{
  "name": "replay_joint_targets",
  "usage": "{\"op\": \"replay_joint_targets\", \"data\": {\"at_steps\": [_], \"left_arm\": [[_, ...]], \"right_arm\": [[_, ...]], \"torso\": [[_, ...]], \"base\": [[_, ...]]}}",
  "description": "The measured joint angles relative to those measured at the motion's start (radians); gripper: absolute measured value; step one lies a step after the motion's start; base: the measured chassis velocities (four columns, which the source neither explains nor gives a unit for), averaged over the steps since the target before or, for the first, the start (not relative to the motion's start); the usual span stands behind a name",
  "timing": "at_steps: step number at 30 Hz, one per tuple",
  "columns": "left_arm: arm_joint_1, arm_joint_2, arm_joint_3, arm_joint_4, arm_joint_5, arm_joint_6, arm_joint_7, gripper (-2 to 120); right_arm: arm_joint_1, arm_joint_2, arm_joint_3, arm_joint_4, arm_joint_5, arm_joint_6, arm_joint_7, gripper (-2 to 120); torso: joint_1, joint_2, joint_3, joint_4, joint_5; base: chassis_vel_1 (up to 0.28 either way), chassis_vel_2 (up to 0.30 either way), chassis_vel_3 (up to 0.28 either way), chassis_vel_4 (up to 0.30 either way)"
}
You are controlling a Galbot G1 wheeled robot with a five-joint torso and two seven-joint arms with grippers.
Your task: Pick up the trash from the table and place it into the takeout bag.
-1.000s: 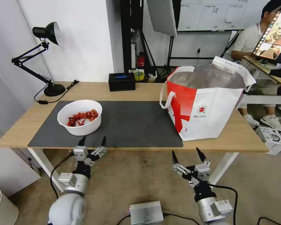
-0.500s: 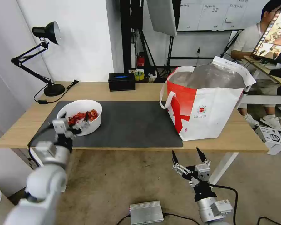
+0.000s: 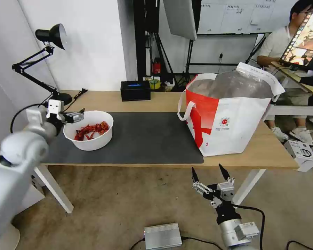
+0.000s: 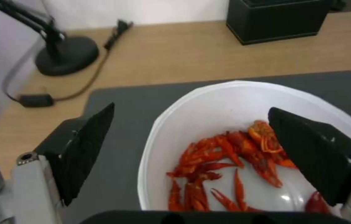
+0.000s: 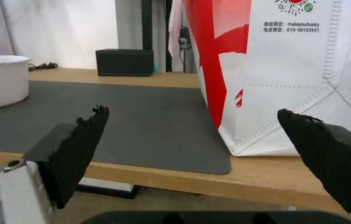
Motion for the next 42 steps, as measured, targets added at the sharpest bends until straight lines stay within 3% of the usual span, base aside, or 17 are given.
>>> {"op": "replay_joint_targets", "data": {"at_steps": [6, 23, 31, 42], "left_arm": [[-0.095, 0.030, 0.106, 0.099, -0.115, 0.006, -0.002, 100], [-0.267, -0.010, 0.318, 0.321, -0.041, -0.005, 0.044, 100], [-0.326, -0.022, 0.368, 0.404, 0.003, -0.006, 0.079, 100], [-0.280, 0.021, 0.344, 0.398, 0.032, -0.008, 0.128, 100]], "right_arm": [[0.000, 0.000, 0.000, 0.000, 0.000, 0.000, 0.000, 100], [0.000, 0.000, 0.000, 0.000, 0.000, 0.000, 0.000, 100], [0.000, 0.000, 0.000, 0.000, 0.000, 0.000, 0.000, 100], [0.000, 0.000, 0.000, 0.000, 0.000, 0.000, 0.000, 100]], "torso": [[0.000, 0.000, 0.000, -0.0002, -0.0001], [0.000, 0.000, 0.000, -0.0002, 0.0000], [0.000, 0.000, 0.000, -0.0002, -0.0001], [0.000, 0.000, 0.000, -0.0001, 0.0000]], "base": [[0.000, 0.000, 0.000, 0.000], [0.000, 0.000, 0.000, 0.000], [0.000, 0.000, 0.000, 0.000], [0.000, 0.000, 0.000, 0.000]]}}
